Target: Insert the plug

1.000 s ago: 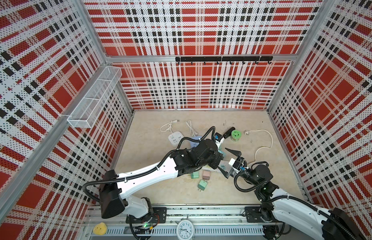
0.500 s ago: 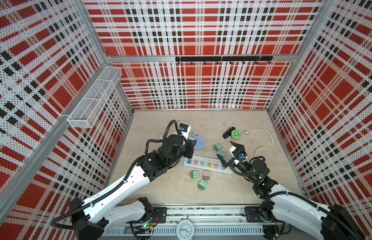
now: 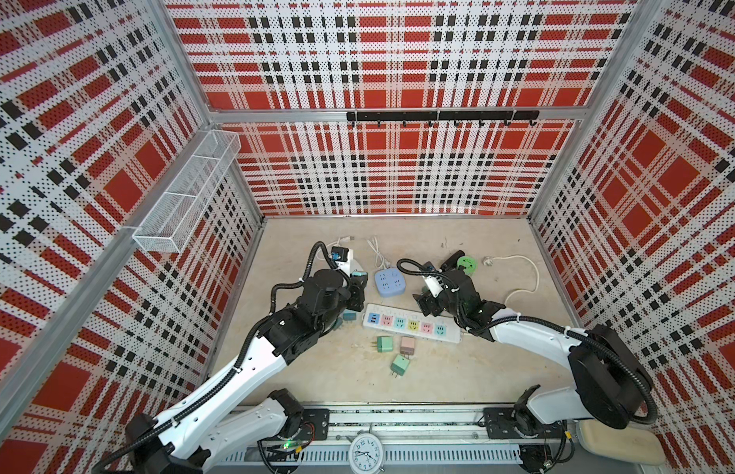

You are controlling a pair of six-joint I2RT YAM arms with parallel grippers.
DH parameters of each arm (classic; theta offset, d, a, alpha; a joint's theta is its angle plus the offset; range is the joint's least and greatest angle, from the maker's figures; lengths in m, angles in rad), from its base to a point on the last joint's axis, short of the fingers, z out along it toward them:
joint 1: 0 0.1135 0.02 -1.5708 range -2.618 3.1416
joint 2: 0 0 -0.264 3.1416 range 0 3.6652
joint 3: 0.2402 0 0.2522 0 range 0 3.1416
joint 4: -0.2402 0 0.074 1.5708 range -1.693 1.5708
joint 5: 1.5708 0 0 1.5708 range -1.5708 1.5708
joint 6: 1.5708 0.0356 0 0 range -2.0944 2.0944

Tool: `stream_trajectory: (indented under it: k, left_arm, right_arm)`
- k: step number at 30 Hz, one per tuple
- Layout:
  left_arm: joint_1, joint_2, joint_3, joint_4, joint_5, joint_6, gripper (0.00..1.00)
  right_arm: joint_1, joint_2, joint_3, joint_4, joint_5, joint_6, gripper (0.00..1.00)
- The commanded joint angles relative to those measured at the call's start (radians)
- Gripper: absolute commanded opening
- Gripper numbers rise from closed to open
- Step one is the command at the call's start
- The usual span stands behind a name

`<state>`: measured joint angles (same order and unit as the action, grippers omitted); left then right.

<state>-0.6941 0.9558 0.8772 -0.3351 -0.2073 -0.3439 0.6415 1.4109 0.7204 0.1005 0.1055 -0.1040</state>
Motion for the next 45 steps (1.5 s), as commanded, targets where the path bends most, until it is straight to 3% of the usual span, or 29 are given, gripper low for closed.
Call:
stream_trajectory:
  k: [1, 5, 9, 11, 13, 17, 19, 22, 33, 45]
  left_arm:
    - [0.016, -0.018, -0.093, 0.147, 0.115, 0.047, 0.0]
    - [0.013, -0.01, -0.176, 0.351, 0.385, 0.234, 0.0]
    - [-0.047, 0.063, -0.15, 0.349, 0.352, 0.384, 0.0]
    - [-0.073, 0.115, -0.14, 0.349, 0.469, 0.553, 0.0]
    - [-0.128, 0.162, -0.124, 0.342, 0.438, 0.659, 0.0]
    - [-0.229, 0.269, -0.079, 0.281, 0.421, 0.914, 0.0]
    - [-0.26, 0.327, -0.043, 0.245, 0.42, 0.993, 0.0]
    - [-0.262, 0.419, 0.044, 0.178, 0.463, 1.027, 0.0]
    - [-0.242, 0.696, 0.409, -0.198, 0.549, 1.138, 0.0]
    - [-0.226, 0.85, 0.539, -0.223, 0.655, 1.249, 0.0]
  right_arm:
    - [-0.062, -0.113, -0.044, 0.02, -0.025, 0.091, 0.82]
    - [-0.189, -0.234, -0.129, 0.028, -0.099, 0.165, 0.79]
    - [-0.247, -0.291, -0.19, 0.037, 0.024, 0.221, 0.77]
    - [-0.29, -0.293, -0.213, 0.046, 0.057, 0.27, 0.77]
    - [-0.351, -0.298, -0.242, 0.079, 0.028, 0.316, 0.77]
    - [-0.51, -0.304, -0.327, 0.216, -0.165, 0.416, 0.76]
    - [-0.551, -0.282, -0.366, 0.309, -0.202, 0.453, 0.76]
    - [-0.565, -0.262, -0.361, 0.314, -0.202, 0.466, 0.71]
    - [-0.566, -0.286, -0.39, 0.335, -0.146, 0.491, 0.72]
    - [-0.566, -0.278, -0.384, 0.322, -0.13, 0.499, 0.74]
